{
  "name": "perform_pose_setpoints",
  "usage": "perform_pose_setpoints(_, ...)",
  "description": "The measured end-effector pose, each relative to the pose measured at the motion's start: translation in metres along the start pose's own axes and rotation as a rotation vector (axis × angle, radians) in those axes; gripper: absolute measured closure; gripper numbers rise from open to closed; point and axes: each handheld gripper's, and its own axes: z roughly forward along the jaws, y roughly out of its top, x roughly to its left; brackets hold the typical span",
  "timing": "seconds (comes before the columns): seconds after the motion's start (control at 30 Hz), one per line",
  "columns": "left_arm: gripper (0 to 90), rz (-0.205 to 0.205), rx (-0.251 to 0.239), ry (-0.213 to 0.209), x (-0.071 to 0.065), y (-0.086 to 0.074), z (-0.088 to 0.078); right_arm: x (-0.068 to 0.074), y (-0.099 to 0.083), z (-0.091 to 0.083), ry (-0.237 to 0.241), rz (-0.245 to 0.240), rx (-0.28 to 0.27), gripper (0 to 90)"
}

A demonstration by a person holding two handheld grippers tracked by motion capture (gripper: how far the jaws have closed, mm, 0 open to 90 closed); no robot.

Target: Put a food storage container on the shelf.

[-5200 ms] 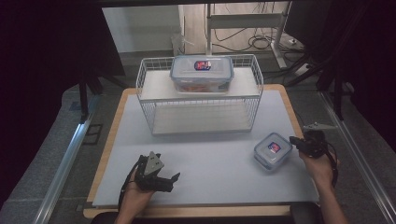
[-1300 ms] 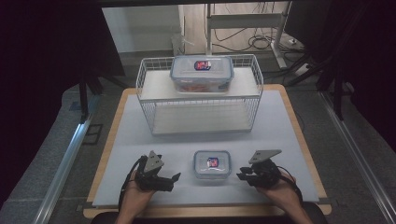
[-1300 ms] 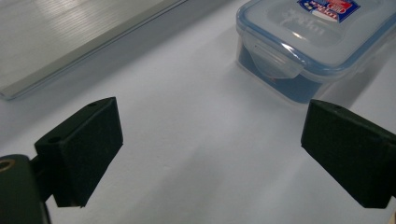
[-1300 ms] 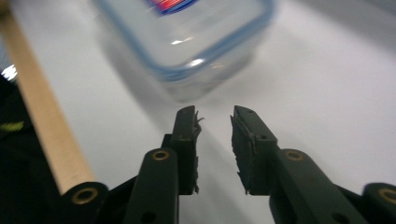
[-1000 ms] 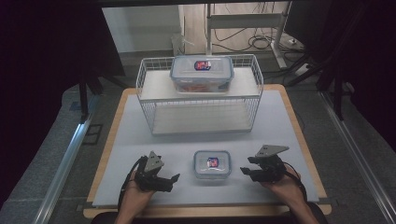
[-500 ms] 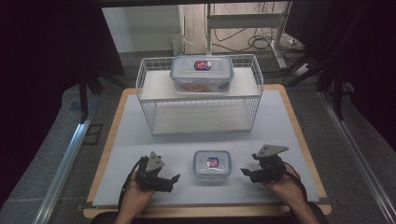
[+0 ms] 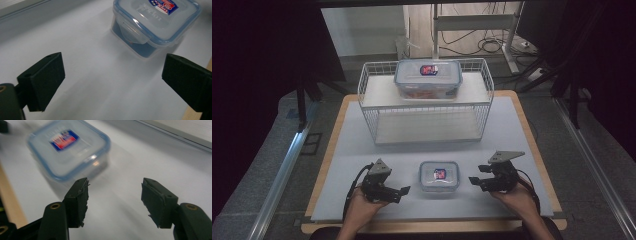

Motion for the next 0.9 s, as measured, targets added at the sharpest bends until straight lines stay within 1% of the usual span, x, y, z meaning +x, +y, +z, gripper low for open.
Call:
perform_pose_setpoints(0.03, 7.0, 0.002, 0.004, 0.001, -0.001, 0.004, 0.002, 0.0, 0.001, 0.0, 0.016, 0.004, -0.004, 37.4)
perform_pose_setpoints(0.07, 9.6, -0.004, 0.002, -0.005, -0.001, 0.006, 0.003, 0.001, 0.003, 0.0, 0.039, 0.02, -0.005, 36.6)
perform_pose_setpoints(0.1, 11.4, -0.021, -0.006, -0.026, 0.001, 0.01, 0.005, 0.001, 0.004, 0.001, 0.054, 0.032, -0.006, 36.3)
perform_pose_setpoints(0.17, 15.2, -0.042, -0.015, -0.063, 0.003, 0.016, 0.009, 0.001, 0.007, 0.005, 0.105, 0.059, -0.008, 34.6)
perform_pose_setpoints(0.27, 16.4, -0.058, -0.015, -0.1, 0.006, 0.024, 0.017, 0.002, 0.011, 0.014, 0.153, 0.087, 0.005, 31.7)
perform_pose_setpoints(0.3, 16.9, -0.063, -0.012, -0.123, 0.007, 0.027, 0.022, 0.003, 0.012, 0.017, 0.159, 0.091, 0.01, 31.0)
perform_pose_setpoints(0.33, 17.7, -0.064, -0.008, -0.137, 0.008, 0.029, 0.025, 0.003, 0.013, 0.021, 0.166, 0.094, 0.02, 30.0)
perform_pose_setpoints(0.37, 17.6, -0.062, 0.004, -0.153, 0.008, 0.031, 0.03, 0.004, 0.014, 0.024, 0.168, 0.095, 0.028, 29.0)
perform_pose_setpoints(0.4, 17.5, -0.055, 0.027, -0.159, 0.009, 0.033, 0.035, 0.004, 0.014, 0.028, 0.172, 0.098, 0.039, 28.1)
perform_pose_setpoints(0.43, 16.5, -0.058, 0.035, -0.191, 0.009, 0.035, 0.041, 0.003, 0.015, 0.032, 0.176, 0.101, 0.049, 27.0)
perform_pose_setpoints(0.47, 15.9, -0.072, 0.035, -0.211, 0.01, 0.036, 0.044, 0.002, 0.015, 0.036, 0.187, 0.114, 0.062, 24.9)
perform_pose_setpoints(0.5, 15.9, -0.076, 0.038, -0.224, 0.011, 0.037, 0.046, 0.0, 0.014, 0.039, 0.207, 0.134, 0.065, 24.8)
perform_pose_setpoints(0.53, 15.9, -0.091, 0.035, -0.238, 0.01, 0.037, 0.048, -0.001, 0.014, 0.041, 0.223, 0.151, 0.068, 24.2)
perform_pose_setpoints(0.57, 16.0, -0.089, 0.05, -0.257, 0.011, 0.038, 0.05, -0.002, 0.014, 0.043, 0.235, 0.163, 0.072, 24.2)
perform_pose_setpoints(0.63, 16.0, -0.106, 0.061, -0.295, 0.011, 0.038, 0.053, -0.004, 0.014, 0.047, 0.253, 0.181, 0.077, 24.7)
perform_pose_setpoints(0.67, 16.2, -0.109, 0.065, -0.323, 0.012, 0.037, 0.055, -0.005, 0.015, 0.049, 0.26, 0.188, 0.081, 24.9)
perform_pose_setpoints(0.7, 16.9, -0.119, 0.07, -0.341, 0.011, 0.037, 0.057, -0.006, 0.015, 0.051, 0.279, 0.199, 0.085, 25.4)
perform_pose_setpoints(0.77, 18.2, -0.129, 0.072, -0.366, 0.009, 0.037, 0.059, -0.007, 0.015, 0.053, 0.303, 0.214, 0.091, 26.9)
perform_pose_setpoints(0.8, 21.0, -0.13, 0.072, -0.365, 0.008, 0.037, 0.058, -0.007, 0.016, 0.055, 0.315, 0.219, 0.095, 28.3)
perform_pose_setpoints(0.83, 21.0, -0.127, 0.078, -0.359, 0.008, 0.038, 0.058, -0.006, 0.016, 0.055, 0.327, 0.226, 0.095, 30.5)
perform_pose_setpoints(0.87, 21.5, -0.13, 0.074, -0.356, 0.007, 0.038, 0.057, -0.006, 0.016, 0.056, 0.337, 0.229, 0.098, 30.8)
perform_pose_setpoints(0.9, 22.6, -0.13, 0.075, -0.354, 0.006, 0.038, 0.056, -0.005, 0.016, 0.056, 0.331, 0.225, 0.099, 30.8)
